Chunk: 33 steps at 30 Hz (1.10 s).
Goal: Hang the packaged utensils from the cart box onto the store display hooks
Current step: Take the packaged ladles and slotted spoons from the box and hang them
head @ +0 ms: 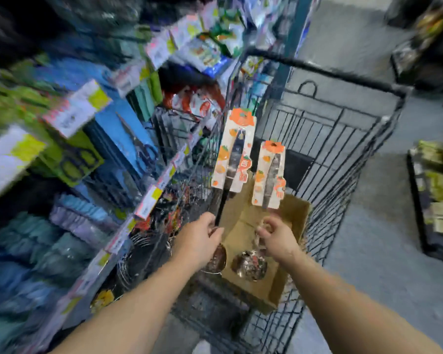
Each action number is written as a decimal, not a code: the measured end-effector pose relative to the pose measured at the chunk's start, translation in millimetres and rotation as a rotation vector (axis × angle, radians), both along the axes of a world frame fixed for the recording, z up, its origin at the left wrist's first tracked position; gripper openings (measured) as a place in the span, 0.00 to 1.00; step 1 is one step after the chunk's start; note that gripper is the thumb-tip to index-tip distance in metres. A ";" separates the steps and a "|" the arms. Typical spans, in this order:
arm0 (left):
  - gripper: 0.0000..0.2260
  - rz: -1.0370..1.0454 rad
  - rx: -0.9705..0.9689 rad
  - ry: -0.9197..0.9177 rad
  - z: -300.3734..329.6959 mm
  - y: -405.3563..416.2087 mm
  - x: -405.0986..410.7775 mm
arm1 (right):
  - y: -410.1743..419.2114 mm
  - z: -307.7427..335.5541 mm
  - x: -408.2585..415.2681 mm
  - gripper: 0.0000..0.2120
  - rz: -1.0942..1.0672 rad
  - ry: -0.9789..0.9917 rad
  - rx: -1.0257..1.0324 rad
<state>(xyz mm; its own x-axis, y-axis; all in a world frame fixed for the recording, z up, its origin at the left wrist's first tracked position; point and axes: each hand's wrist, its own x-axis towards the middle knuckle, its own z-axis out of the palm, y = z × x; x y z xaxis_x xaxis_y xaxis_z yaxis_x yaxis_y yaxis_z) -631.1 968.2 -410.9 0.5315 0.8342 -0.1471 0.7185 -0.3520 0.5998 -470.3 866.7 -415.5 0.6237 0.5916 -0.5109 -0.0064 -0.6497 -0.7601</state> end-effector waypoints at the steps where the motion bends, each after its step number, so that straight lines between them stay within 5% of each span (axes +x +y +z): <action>1: 0.10 -0.003 0.035 -0.017 13.7 -3.9 -4.7 | -3.2 18.2 -6.8 0.08 0.025 -0.013 0.039; 11: 0.06 0.290 0.222 -0.240 123.0 -126.5 -147.9 | -75.4 145.6 -130.4 0.05 0.411 -0.147 0.351; 16: 0.09 0.527 0.288 -0.187 155.4 -210.6 -259.8 | -111.3 169.3 -227.5 0.04 0.684 -0.236 0.377; 23: 0.10 0.828 0.405 -0.123 187.0 -323.3 -435.2 | -155.8 211.6 -418.8 0.08 1.088 -0.169 0.493; 33: 0.11 1.280 0.454 -0.007 202.6 -498.5 -692.1 | -266.1 221.5 -712.7 0.12 1.401 -0.108 0.619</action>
<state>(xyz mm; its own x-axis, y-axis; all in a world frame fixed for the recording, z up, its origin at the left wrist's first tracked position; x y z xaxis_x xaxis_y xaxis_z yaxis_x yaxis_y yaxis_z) -1323.2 469.7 -208.3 -0.6465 0.7136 0.2697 0.6856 0.3885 0.6156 -1182.9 600.6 -194.0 -0.5812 0.8128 0.0387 0.3927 0.3218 -0.8615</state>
